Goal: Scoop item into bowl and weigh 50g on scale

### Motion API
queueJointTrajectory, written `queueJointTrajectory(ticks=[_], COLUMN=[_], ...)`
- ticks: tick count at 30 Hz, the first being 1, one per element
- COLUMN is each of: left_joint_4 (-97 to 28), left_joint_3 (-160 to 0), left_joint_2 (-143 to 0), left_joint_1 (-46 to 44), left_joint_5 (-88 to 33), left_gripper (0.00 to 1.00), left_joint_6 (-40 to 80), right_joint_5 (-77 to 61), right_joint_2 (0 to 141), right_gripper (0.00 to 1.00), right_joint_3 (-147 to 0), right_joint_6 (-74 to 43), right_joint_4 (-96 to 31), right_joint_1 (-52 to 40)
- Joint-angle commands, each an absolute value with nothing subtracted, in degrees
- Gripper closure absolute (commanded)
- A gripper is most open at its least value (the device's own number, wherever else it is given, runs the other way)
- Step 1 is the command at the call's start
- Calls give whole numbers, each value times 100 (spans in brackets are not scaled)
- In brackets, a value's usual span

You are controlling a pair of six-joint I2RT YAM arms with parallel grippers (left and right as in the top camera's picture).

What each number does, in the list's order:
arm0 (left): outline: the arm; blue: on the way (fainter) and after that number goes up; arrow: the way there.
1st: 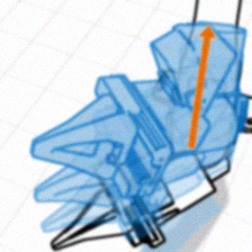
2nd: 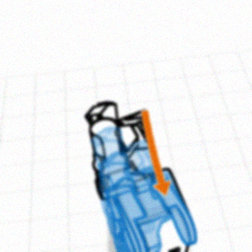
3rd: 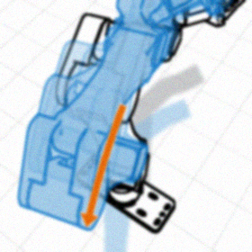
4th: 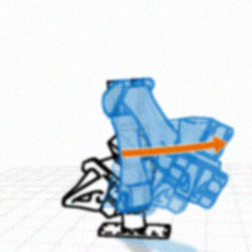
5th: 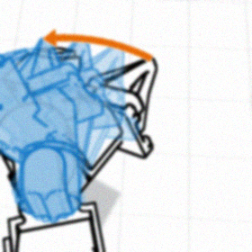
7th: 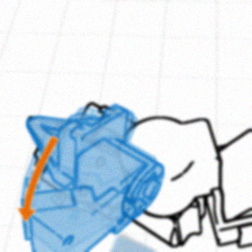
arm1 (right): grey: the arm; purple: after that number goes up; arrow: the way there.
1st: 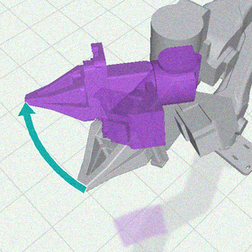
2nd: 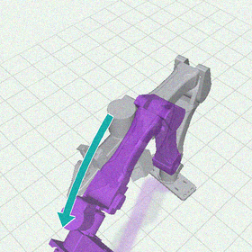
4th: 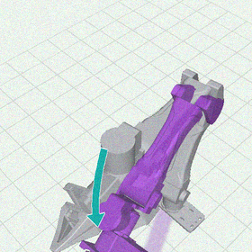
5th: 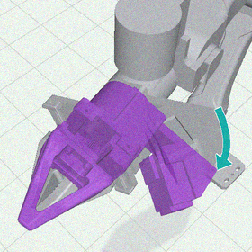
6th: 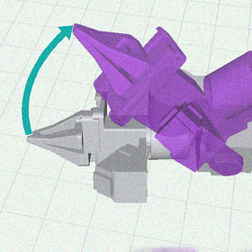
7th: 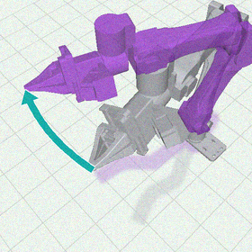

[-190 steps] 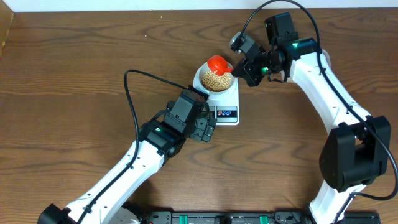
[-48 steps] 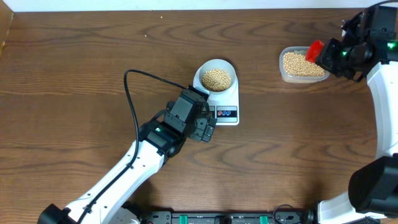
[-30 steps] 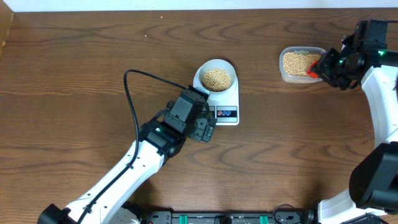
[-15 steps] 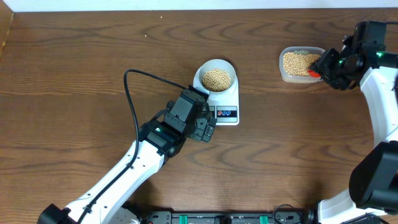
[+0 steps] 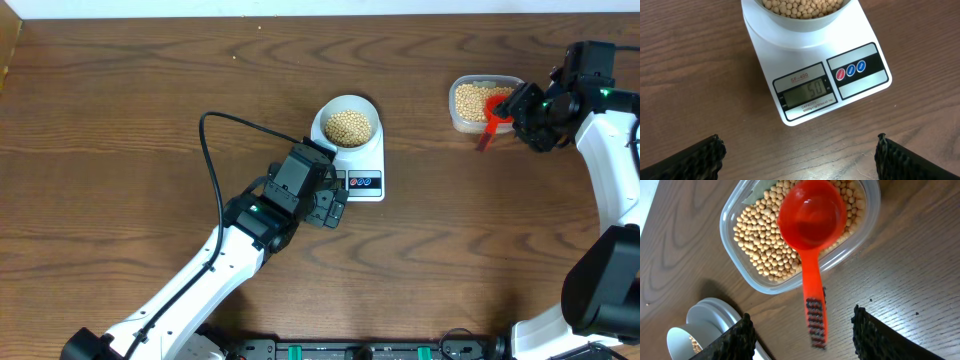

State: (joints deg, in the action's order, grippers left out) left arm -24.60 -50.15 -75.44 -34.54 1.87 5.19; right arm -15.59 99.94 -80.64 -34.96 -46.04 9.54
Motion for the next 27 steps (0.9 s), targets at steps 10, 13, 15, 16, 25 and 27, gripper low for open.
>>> queueJointTrajectory(ticks=[10, 13, 15, 16, 25, 27], left_joint_4=[-2458, -2458, -2458, -2458, -2458, -2460], left_joint_3=[-4956, -4956, -4956, -4956, -4956, -4956], left_joint_2=[-7559, -7559, -7561, -7561, -7561, -7559], left_joint_1=[-3426, -3426, -3426, -3426, -3426, -3426], left_joint_5=[239, 239, 239, 239, 239, 239], left_gripper=[2, 2, 2, 2, 2, 2], left_joint_6=[526, 526, 526, 526, 526, 526], right_joint_5=[-2832, -2884, -2875, -2834, -2390, -2390], right_joint_2=[9435, 8930, 8497, 8294, 6820, 6617], right_gripper=[14, 11, 8, 1, 1, 1], right_joint_3=[-8055, -8055, -8055, -8055, -8055, -8055], right_joint_6=[-2047, -1732, -1500, -1459, -1452, -1452], right_joint_4=[-4722, -4845, -5116, -5288, -6923, -7116], right_joint_1=[1041, 1041, 1041, 1041, 1041, 1041])
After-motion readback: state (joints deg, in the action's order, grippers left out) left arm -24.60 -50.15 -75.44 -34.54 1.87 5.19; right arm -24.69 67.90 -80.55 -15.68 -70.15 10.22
